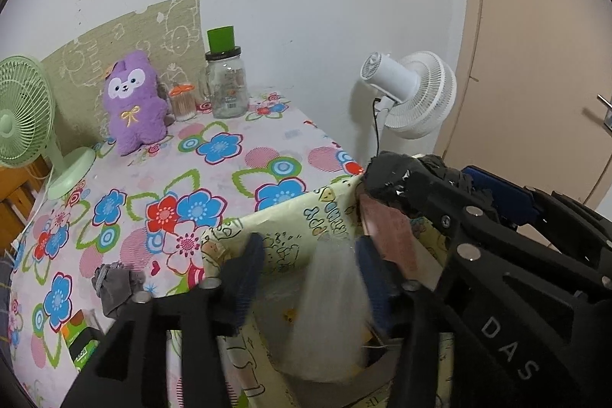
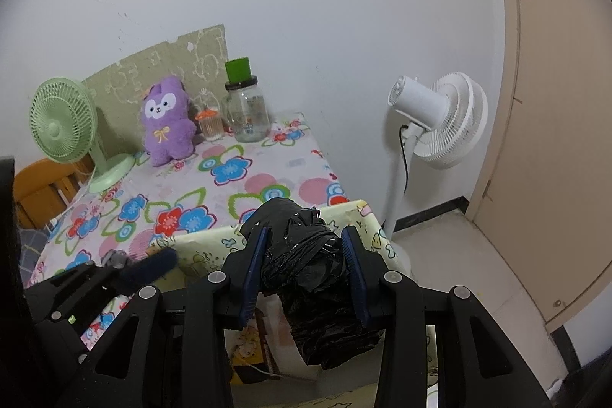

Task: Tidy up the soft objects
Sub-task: 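Lower the tube and umbrella into the basket and open both tools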

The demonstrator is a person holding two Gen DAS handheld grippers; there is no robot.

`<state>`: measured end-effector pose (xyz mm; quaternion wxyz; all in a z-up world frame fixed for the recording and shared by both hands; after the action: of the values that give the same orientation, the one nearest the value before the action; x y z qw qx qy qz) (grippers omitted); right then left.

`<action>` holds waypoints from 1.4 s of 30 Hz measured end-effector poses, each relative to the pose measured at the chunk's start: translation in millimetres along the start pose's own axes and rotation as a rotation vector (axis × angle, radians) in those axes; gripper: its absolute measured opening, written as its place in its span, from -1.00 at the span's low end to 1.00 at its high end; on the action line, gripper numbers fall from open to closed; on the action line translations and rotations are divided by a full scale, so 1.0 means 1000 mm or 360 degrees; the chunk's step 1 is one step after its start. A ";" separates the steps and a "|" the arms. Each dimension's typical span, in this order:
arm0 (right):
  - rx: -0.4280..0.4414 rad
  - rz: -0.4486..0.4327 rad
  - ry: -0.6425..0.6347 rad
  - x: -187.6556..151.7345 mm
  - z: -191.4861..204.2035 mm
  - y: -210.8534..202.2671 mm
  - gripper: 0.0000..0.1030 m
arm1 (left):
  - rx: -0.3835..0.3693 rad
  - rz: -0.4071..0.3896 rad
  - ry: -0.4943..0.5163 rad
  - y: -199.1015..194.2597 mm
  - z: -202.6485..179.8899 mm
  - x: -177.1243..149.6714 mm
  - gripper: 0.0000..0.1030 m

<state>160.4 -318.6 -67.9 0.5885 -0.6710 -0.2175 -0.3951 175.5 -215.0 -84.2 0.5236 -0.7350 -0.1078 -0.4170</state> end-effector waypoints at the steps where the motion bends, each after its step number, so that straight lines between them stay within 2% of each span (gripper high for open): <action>1: 0.0002 0.0010 0.0000 -0.001 0.000 0.002 -0.16 | 0.0004 0.0004 0.0003 0.001 0.001 0.000 0.26; 4: 0.0019 0.0042 -0.0004 -0.005 0.003 0.007 -0.16 | 0.0019 0.0022 0.0015 0.002 0.002 -0.002 0.36; 6: 0.0027 0.0056 -0.0011 -0.007 0.005 0.009 -0.07 | 0.0009 0.0028 0.0017 0.001 0.002 -0.003 0.41; 10: 0.0040 0.0074 -0.0010 -0.008 0.008 0.009 0.26 | 0.0012 0.0025 0.0023 -0.001 0.003 -0.004 0.50; 14: 0.0055 0.0079 0.0008 -0.012 0.009 0.006 0.47 | 0.0012 0.0021 0.0054 -0.006 0.001 -0.006 0.58; 16: 0.0053 0.0079 0.0012 -0.013 0.010 0.004 0.50 | 0.0038 0.0013 0.0065 -0.009 0.000 -0.007 0.70; 28: 0.0069 0.0052 -0.0013 -0.017 0.020 -0.016 0.69 | 0.0070 -0.0021 0.0082 -0.030 0.004 -0.014 0.76; 42: 0.0061 -0.0019 -0.0043 -0.024 0.039 -0.044 0.71 | 0.0101 -0.0083 0.0082 -0.058 0.015 -0.025 0.83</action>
<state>123.4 -267.7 -58.8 0.5958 -0.6637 -0.2370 -0.3853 132.4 -170.5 -64.0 0.5383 -0.7040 -0.1264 -0.4457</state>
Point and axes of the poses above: each gripper's, at about its wrist camera, not at the fingertips, and y roughly the way its jaws point, z to its left, x to its top, the point moved 4 cm from there along y, roughly the way its jaws point, and after that the axes turned 9 degrees about -x, right-handed, at the moved point
